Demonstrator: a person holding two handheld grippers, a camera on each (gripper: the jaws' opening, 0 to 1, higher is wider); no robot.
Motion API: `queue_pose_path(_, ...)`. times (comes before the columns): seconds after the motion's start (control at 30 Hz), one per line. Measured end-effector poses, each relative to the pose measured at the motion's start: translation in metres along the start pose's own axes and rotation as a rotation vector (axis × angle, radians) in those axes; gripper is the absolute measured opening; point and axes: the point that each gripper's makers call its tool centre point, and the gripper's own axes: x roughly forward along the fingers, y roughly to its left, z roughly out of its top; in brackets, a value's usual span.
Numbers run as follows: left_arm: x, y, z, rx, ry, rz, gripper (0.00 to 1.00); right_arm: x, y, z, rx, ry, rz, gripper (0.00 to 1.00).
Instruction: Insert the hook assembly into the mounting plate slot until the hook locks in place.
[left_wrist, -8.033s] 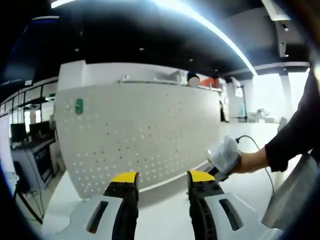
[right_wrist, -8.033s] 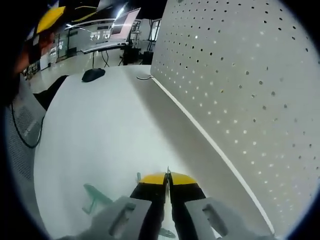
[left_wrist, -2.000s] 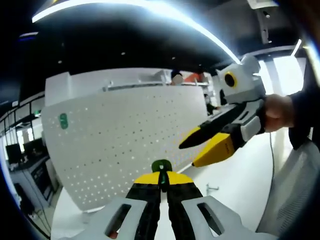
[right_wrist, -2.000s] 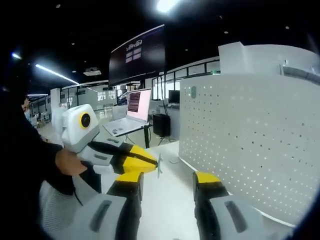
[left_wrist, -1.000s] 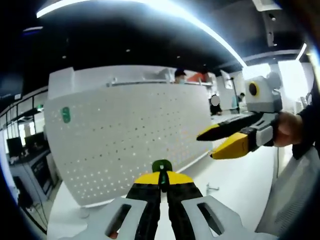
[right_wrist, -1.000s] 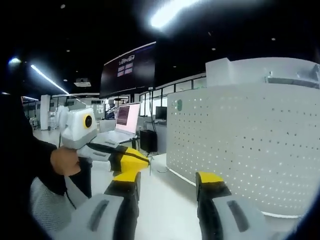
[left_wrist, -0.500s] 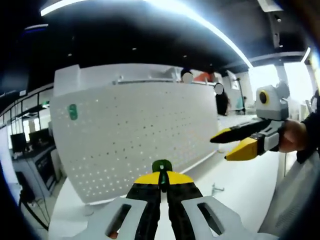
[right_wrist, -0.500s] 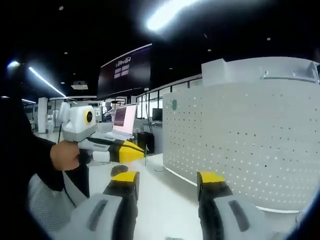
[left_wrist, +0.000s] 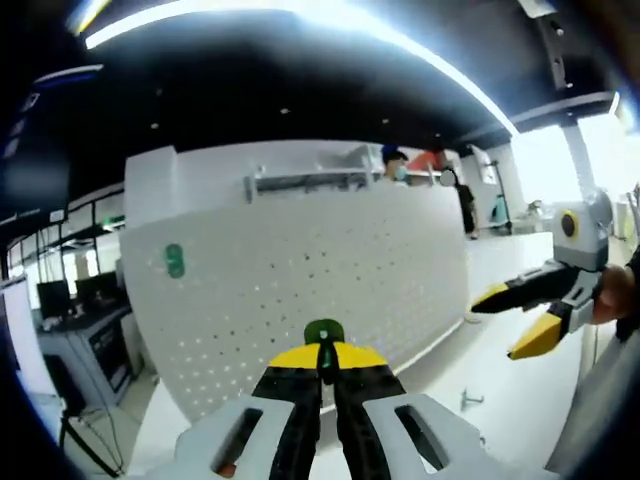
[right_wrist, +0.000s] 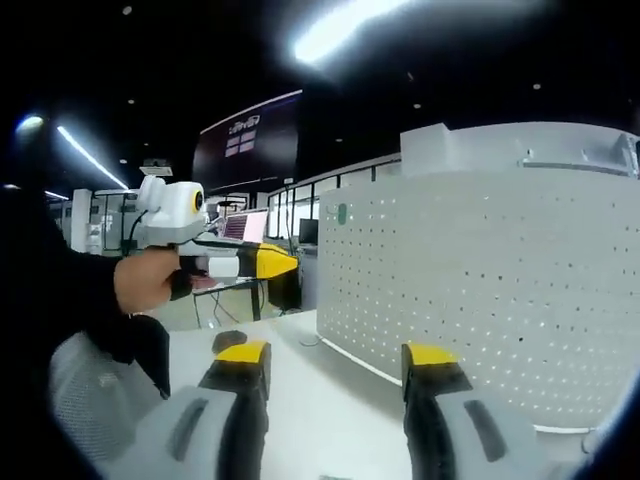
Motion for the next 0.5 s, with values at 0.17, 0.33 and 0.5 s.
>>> queue_pose_path(0.17,0.009,0.014,0.012,-0.008,-0.020,0.020,0.03,-0.001,-0.003,0.001,0.000,-0.005,-0.014,0.54)
queue_pose_path(0.33,0.018,0.030,0.026,-0.013,-0.045,0.050,0.03,0.000,-0.002,0.001,-0.009,-0.003,-0.010,0.55)
queue_pose_path(0.5,0.027,0.046,0.043,-0.013,-0.076,0.082,0.03,0.000,-0.001,0.001,-0.007,-0.002,-0.007,0.56)
